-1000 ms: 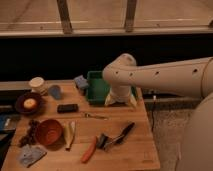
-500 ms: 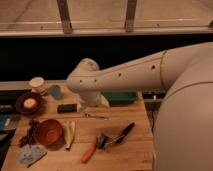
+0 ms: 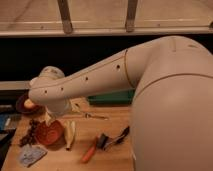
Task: Wipe table surface with towel
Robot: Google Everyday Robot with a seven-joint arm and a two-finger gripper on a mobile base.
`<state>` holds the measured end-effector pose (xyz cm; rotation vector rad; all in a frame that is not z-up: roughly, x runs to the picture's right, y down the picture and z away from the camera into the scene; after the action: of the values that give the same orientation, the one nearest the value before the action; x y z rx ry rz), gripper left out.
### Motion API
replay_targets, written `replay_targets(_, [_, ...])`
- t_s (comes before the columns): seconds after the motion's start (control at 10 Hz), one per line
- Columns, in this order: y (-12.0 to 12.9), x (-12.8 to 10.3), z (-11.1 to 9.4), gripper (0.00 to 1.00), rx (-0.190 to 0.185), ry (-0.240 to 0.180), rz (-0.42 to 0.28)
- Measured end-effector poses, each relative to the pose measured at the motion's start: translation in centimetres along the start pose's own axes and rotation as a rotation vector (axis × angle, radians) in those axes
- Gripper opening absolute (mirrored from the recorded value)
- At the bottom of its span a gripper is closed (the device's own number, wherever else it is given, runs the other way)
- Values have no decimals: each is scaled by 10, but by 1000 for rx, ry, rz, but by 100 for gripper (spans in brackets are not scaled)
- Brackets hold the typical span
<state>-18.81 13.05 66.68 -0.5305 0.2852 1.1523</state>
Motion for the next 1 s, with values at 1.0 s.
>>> replay_targets(1.0, [95,15,42,80,-35,91,-254])
